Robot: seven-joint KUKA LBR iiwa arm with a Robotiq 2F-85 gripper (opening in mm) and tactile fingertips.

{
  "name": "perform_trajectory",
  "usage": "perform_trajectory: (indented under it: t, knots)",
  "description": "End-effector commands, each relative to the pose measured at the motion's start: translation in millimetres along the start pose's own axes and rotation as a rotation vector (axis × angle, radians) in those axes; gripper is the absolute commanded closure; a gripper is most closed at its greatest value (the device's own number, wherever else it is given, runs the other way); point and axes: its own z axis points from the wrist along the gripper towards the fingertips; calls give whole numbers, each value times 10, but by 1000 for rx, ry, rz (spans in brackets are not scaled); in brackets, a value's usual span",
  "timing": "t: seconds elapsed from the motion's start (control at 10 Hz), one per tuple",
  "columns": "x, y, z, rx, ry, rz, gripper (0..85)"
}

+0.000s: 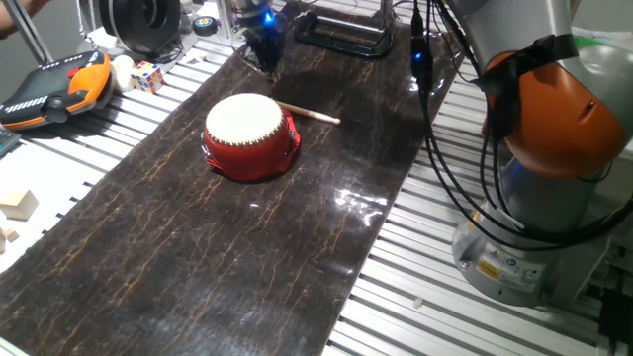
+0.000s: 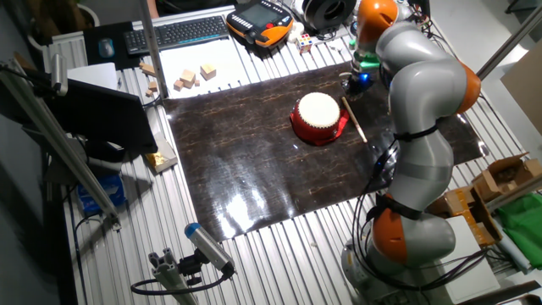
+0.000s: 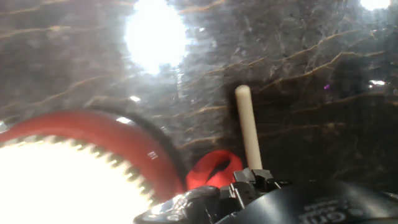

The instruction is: Play the drum

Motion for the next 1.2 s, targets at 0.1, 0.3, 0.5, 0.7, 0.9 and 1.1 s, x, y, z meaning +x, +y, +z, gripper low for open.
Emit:
perform_trajectory:
  t: [0.1, 0.3, 0.5, 0.7, 0.9, 1.1]
  knots:
    - [128, 236, -427, 3, 7, 21, 843]
    - [184, 393, -545, 6, -9, 27, 843]
    - [235, 484, -608, 7, -12, 27, 843]
    - [259, 538, -622, 16, -20, 26, 843]
    - [262, 595, -601, 12, -26, 27, 843]
    - [269, 607, -597, 15, -31, 23, 843]
